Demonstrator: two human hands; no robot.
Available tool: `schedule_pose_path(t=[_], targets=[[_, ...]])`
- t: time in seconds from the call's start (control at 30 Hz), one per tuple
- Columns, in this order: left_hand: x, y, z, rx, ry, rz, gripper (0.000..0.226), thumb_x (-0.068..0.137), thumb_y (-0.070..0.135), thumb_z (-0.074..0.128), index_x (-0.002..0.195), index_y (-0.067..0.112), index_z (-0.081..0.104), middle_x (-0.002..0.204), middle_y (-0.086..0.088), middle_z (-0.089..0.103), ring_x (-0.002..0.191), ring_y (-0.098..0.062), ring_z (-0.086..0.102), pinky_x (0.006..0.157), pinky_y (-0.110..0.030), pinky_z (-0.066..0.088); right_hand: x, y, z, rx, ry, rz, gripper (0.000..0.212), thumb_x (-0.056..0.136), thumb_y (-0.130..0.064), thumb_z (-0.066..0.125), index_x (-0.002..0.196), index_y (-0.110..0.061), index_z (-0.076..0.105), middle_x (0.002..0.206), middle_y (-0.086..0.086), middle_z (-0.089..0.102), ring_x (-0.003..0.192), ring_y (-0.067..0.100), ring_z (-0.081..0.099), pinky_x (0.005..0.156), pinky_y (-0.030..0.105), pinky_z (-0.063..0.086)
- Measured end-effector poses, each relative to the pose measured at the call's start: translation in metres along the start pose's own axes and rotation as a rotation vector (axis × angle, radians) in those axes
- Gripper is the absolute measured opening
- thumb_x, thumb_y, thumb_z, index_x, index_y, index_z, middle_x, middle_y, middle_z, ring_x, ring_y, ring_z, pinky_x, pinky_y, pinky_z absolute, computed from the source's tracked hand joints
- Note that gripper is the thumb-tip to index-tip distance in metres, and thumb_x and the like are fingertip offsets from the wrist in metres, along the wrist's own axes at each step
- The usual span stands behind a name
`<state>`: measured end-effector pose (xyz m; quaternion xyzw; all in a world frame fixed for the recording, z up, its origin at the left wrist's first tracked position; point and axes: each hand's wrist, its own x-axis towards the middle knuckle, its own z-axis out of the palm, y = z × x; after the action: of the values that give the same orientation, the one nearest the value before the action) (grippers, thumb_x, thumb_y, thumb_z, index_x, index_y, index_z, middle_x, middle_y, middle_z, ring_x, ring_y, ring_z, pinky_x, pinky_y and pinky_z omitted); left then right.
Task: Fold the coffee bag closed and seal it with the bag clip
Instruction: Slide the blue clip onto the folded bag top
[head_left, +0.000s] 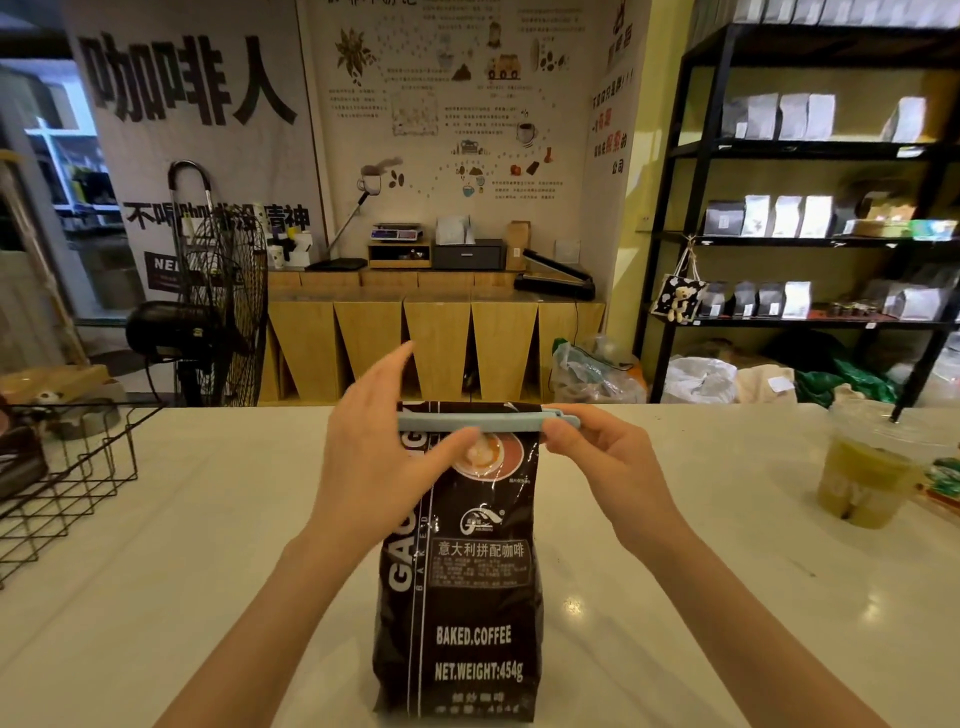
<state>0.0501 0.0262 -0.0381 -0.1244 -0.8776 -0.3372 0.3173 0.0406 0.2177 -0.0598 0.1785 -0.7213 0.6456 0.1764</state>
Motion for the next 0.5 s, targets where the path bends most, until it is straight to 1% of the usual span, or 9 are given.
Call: schedule_pose_path(t=[0.03,0.1,0.17,0.23,0.33,0.37,0.43,0.47,0.5], targets=[[-0.004,-0.006,-0.002,-0.169,-0.062,-0.160,0.085,0.066,0.049,0.066,0.137,0.024,0.028,0.140,0.001,0.041,0.126,-0.018,0.039,0.102,-0.037,0.032,0.000,0.002,0.000,0.020,0.010,0.044,0.014,0.086,-0.019,0.057,0.093,-0.022,0.069,0.079,-0.008,0.073,0.082,0.004,0.065,0.076,0.020,0.052],[-0.013,-0.016,-0.006,-0.553,-0.258,-0.444,0.089,0.057,0.058,0.066,0.133,0.024,0.036,0.127,0.004,0.053,0.113,-0.016,0.053,0.091,-0.030,0.040,0.001,0.004,0.002,0.066,0.026,0.126,0.018,0.087,-0.022,0.055,0.096,-0.016,0.069,0.088,0.004,0.072,0.090,0.016,0.066,0.085,0.031,0.053],[-0.022,-0.027,-0.002,-0.816,-0.405,-0.576,0.076,0.058,0.052,0.066,0.124,0.020,0.046,0.109,-0.003,0.068,0.096,-0.019,0.065,0.080,-0.031,0.048,0.000,0.004,0.005,0.145,0.046,0.207,0.019,0.088,-0.023,0.053,0.096,-0.016,0.069,0.091,0.006,0.073,0.094,0.019,0.066,0.087,0.034,0.051],[-0.027,-0.033,0.003,-0.909,-0.415,-0.589,0.059,0.061,0.033,0.066,0.117,0.021,0.051,0.100,-0.007,0.070,0.086,-0.021,0.069,0.070,-0.031,0.054,-0.001,0.005,0.008,0.231,0.045,0.277,0.022,0.090,-0.024,0.051,0.101,-0.015,0.068,0.097,0.006,0.072,0.098,0.019,0.065,0.089,0.035,0.050],[-0.031,-0.034,0.010,-0.997,-0.313,-0.568,0.058,0.060,0.020,0.068,0.115,0.028,0.049,0.099,-0.009,0.069,0.079,-0.021,0.071,0.061,-0.030,0.057,-0.004,0.007,0.007,0.319,-0.004,0.329,0.029,0.088,-0.025,0.054,0.114,-0.016,0.061,0.113,0.008,0.067,0.109,0.019,0.061,0.096,0.034,0.046],[-0.032,-0.034,0.012,-1.011,-0.297,-0.557,0.059,0.060,0.019,0.068,0.115,0.029,0.049,0.099,-0.009,0.068,0.079,-0.021,0.071,0.061,-0.031,0.058,-0.005,0.008,0.007,0.316,-0.044,0.347,0.037,0.083,-0.030,0.059,0.118,-0.017,0.058,0.117,0.007,0.065,0.113,0.018,0.058,0.099,0.034,0.044],[-0.034,-0.032,0.012,-1.025,-0.270,-0.543,0.058,0.061,0.018,0.068,0.115,0.028,0.050,0.097,-0.008,0.069,0.078,-0.021,0.071,0.061,-0.031,0.058,-0.010,0.012,0.008,0.209,-0.161,0.418,0.069,0.066,-0.047,0.071,0.124,-0.018,0.050,0.124,0.004,0.061,0.116,0.018,0.055,0.102,0.036,0.042],[-0.035,-0.032,0.012,-1.022,-0.255,-0.537,0.056,0.060,0.018,0.068,0.113,0.027,0.051,0.095,-0.007,0.070,0.077,-0.020,0.071,0.059,-0.030,0.058,-0.013,0.013,0.010,0.144,-0.236,0.456,0.079,0.057,-0.052,0.076,0.123,-0.017,0.050,0.124,0.003,0.061,0.115,0.018,0.055,0.101,0.036,0.043],[-0.036,-0.033,0.013,-1.018,-0.238,-0.538,0.053,0.061,0.018,0.068,0.111,0.026,0.053,0.091,-0.004,0.071,0.075,-0.019,0.071,0.058,-0.029,0.057,-0.016,0.013,0.014,0.091,-0.301,0.488,0.081,0.051,-0.052,0.079,0.119,-0.017,0.052,0.121,0.001,0.062,0.111,0.017,0.058,0.098,0.036,0.046]])
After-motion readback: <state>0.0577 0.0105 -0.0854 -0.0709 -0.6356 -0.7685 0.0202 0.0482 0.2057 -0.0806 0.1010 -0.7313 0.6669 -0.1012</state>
